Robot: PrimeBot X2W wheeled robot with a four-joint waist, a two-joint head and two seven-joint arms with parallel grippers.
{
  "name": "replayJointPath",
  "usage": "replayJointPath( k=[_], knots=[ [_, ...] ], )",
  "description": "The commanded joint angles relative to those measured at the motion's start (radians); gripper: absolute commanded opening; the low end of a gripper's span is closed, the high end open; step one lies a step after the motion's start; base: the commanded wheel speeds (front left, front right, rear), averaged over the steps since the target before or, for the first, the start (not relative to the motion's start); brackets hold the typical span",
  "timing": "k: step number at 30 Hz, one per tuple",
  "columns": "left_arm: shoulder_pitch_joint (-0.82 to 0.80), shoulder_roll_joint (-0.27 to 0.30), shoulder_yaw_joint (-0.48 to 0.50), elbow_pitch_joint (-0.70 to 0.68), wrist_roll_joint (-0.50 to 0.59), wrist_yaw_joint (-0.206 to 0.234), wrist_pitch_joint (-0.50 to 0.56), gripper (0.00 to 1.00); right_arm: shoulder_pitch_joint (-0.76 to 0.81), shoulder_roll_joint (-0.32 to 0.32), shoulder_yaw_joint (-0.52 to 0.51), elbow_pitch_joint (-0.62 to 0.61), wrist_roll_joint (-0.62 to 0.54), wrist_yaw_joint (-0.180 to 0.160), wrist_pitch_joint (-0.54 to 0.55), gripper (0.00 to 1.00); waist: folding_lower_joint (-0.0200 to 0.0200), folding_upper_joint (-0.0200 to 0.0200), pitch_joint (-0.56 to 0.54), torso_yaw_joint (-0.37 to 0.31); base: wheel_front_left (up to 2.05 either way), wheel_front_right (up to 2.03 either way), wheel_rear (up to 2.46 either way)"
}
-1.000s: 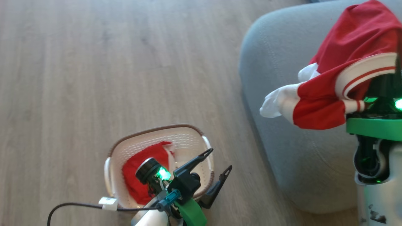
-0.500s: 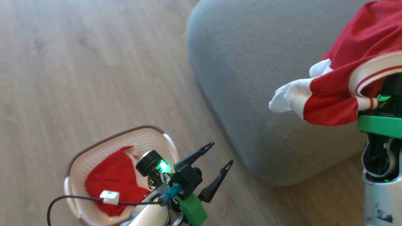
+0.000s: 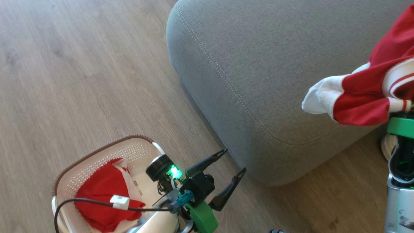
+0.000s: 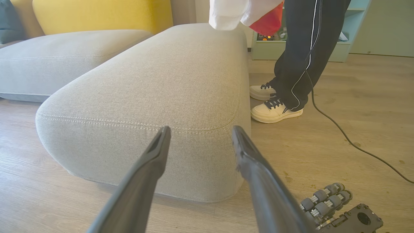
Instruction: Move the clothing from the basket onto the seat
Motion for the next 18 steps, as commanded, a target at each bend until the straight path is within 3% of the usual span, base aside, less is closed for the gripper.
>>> replayJointPath(
  k=[1, 9, 18],
  knots=[
    [-0.044, -0.007, 0.027, -0.027, -0.008, -0.001, -0.005, 1.0, -0.003, 0.004, 0.015, -0.043, -0.007, 0.007, -0.002, 0.0, 0.0, 0.0, -0.001, 0.001, 0.0, 0.0, 0.0],
    [-0.033, -0.005, 0.036, -0.029, -0.009, -0.001, -0.005, 1.0, -0.009, 0.006, 0.002, -0.032, -0.006, 0.007, -0.002, 0.0, 0.0, 0.0, -0.004, 0.005, 0.0, 0.0, 0.0],
    [-0.055, 0.01, 0.028, -0.024, 0.012, -0.001, -0.005, 1.0, -0.1, -0.054, -0.062, 0.037, -0.033, 0.007, -0.002, 0.0, 0.0, 0.0, 0.086, 0.035, 0.0, 0.0, 0.0]
  ],
)
